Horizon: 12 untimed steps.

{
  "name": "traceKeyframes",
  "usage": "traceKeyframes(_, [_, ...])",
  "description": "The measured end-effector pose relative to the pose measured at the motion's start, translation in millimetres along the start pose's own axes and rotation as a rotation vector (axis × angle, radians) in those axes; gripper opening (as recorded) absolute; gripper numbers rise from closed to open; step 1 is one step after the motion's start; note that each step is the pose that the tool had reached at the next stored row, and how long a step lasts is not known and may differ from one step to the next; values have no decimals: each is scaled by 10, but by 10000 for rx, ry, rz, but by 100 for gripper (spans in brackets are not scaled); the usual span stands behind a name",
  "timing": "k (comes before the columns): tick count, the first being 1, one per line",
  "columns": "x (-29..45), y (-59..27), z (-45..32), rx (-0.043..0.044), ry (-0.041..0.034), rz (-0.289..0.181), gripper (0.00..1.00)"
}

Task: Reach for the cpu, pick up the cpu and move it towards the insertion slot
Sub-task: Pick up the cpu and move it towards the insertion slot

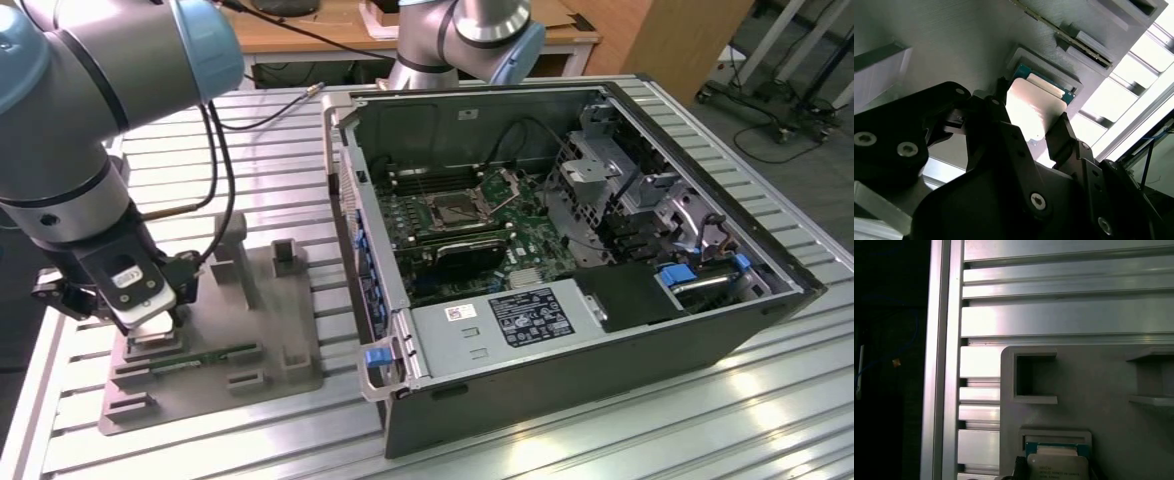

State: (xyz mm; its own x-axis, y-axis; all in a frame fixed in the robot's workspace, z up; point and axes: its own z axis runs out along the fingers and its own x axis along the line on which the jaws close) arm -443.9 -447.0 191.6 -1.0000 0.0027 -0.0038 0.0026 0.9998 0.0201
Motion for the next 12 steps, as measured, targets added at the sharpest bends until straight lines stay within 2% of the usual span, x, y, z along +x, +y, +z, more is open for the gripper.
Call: traceKeyframes(12, [-5,0,-17,-2,21,0,55])
